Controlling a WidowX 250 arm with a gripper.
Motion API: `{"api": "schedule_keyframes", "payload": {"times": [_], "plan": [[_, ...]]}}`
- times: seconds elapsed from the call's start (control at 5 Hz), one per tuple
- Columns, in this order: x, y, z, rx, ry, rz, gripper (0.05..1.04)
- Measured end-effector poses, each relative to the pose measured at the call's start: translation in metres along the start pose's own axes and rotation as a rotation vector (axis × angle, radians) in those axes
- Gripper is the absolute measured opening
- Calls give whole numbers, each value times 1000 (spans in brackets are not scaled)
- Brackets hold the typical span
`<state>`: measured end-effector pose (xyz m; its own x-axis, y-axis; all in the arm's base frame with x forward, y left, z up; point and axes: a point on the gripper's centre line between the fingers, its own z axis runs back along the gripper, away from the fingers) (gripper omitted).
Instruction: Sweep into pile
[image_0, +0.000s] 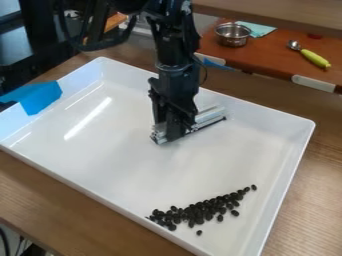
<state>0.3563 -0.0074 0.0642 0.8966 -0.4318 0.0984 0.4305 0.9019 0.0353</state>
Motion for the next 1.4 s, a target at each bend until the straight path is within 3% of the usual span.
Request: {"api": "schedule_keyframes", "payload": {"times": [0.6,1.0,1.4], "plan": [[6,-38,-7,26,-55,-146,378],[-12,-63,-5,-18,-75,-286,378],[-45,-82,0,-74,-54,-403,378]]}}
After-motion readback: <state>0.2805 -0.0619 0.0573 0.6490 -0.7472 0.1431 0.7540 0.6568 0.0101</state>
